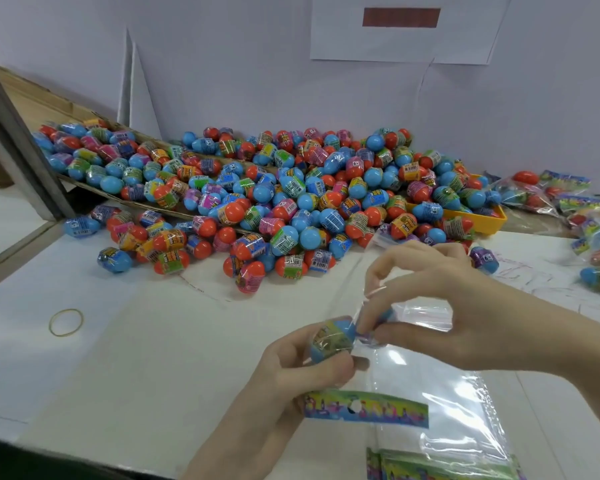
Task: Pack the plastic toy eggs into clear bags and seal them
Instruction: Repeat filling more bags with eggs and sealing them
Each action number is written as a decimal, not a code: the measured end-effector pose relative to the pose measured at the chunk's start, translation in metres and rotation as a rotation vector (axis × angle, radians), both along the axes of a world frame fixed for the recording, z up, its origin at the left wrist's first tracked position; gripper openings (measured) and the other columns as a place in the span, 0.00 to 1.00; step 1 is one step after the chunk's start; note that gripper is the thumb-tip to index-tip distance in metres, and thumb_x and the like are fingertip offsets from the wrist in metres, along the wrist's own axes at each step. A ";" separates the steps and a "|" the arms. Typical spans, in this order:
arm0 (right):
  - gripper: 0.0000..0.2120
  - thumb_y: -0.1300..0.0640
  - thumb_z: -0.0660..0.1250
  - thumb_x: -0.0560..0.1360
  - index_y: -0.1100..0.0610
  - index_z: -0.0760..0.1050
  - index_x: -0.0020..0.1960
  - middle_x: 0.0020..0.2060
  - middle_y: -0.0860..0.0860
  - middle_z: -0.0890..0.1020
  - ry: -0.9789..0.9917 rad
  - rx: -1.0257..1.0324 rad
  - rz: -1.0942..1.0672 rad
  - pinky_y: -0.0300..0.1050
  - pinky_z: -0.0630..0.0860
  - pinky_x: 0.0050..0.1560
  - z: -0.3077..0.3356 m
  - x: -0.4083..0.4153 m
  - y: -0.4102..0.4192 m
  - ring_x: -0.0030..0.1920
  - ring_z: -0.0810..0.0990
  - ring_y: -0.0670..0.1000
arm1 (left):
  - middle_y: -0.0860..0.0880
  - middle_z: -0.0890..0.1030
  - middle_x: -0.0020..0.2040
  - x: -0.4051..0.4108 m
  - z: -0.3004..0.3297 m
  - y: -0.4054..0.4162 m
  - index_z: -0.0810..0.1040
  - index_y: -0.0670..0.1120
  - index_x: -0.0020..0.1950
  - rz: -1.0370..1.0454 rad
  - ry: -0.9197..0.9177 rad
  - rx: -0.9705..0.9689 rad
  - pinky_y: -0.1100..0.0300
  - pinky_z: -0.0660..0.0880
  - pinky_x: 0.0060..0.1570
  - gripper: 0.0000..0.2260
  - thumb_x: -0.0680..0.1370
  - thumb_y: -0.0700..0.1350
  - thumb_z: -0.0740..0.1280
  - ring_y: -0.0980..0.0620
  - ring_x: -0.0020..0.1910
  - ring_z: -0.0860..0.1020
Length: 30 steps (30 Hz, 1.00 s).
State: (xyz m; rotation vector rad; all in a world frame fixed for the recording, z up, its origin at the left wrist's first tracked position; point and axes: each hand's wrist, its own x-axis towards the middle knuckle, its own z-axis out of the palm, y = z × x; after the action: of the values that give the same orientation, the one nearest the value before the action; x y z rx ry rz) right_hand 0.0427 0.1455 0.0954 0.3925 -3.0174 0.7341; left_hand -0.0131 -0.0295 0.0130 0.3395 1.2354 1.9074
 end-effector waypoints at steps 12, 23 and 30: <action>0.11 0.51 0.59 0.77 0.36 0.65 0.39 0.43 0.30 0.69 -0.044 0.127 0.006 0.26 0.45 0.54 -0.005 0.000 -0.002 0.52 0.54 0.23 | 0.48 0.79 0.44 -0.004 0.009 -0.001 0.78 0.52 0.46 -0.162 0.268 -0.277 0.64 0.75 0.39 0.15 0.61 0.40 0.73 0.55 0.39 0.78; 0.10 0.41 0.46 0.69 0.38 0.64 0.40 0.42 0.33 0.72 -0.022 0.092 -0.009 0.26 0.44 0.58 -0.014 0.002 -0.003 0.54 0.62 0.34 | 0.45 0.79 0.45 0.002 0.000 0.008 0.73 0.41 0.61 -0.146 -0.008 -0.172 0.65 0.75 0.42 0.28 0.60 0.34 0.67 0.51 0.42 0.76; 0.12 0.56 0.55 0.78 0.43 0.62 0.40 0.35 0.34 0.75 0.042 0.030 -0.066 0.31 0.51 0.58 -0.020 0.000 -0.005 0.50 0.66 0.36 | 0.49 0.83 0.45 0.000 0.001 0.005 0.79 0.46 0.55 -0.207 0.118 -0.236 0.64 0.75 0.43 0.22 0.61 0.38 0.72 0.55 0.42 0.80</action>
State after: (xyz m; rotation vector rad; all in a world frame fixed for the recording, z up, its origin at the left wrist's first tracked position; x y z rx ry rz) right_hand 0.0431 0.1403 0.0755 0.3038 -2.9894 0.6687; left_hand -0.0131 -0.0243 0.0138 0.4405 1.4285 1.5661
